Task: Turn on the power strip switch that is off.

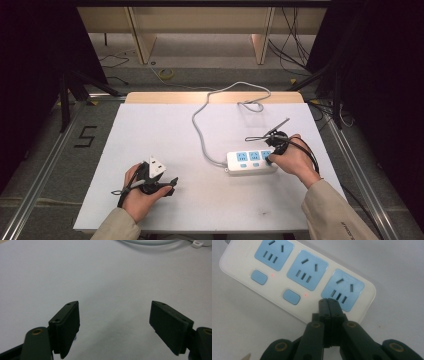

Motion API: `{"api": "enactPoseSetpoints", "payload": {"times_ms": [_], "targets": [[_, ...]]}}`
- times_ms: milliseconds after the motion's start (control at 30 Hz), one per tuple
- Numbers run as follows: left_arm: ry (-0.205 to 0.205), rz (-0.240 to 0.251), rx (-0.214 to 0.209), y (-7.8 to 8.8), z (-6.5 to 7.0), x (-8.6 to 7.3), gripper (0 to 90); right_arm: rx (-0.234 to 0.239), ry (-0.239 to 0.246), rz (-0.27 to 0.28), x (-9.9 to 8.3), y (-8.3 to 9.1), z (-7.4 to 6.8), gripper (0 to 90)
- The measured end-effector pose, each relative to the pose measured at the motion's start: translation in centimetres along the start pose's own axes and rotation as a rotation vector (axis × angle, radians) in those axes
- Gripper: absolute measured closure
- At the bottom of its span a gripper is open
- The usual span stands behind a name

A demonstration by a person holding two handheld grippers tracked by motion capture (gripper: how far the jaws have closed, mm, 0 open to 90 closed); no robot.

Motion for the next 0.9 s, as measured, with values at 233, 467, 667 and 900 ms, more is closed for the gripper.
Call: {"api": "enactPoseSetpoints", "payload": {"times_ms": [233,467,667,900], "targets": [[0.0,0.001,-0.001,0.0,0.06,0.02,24.2,-0.005,0.006,0.002,-0.01,0.01,-0.07,90.0],[0.0,0.0,-0.002,-0.01,0.02,0.0,24.3,-0.004,0.005,0.006,0.02,0.0,-0.11,90.0],[0.001,0.0,-0.002,-0.02,0.03,-0.01,24.3,-0.003,0.002,0.023,-0.08,0.16,-0.04,90.0],[0.003,0.001,-0.002,-0.01,0.07,0.03,24.4,0.022,0.011,0.078,-0.31,0.8,0.03,90.0]]}}
Point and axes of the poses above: each handheld gripper's, and its own axes: y roughly backward along the jaws, x roughly out of its top, z roughly to its right, the point moved 1 cm from there along -y, roughly forward along the jaws, and after that the axes turned 1 degree about x, right-handed, at the moved point
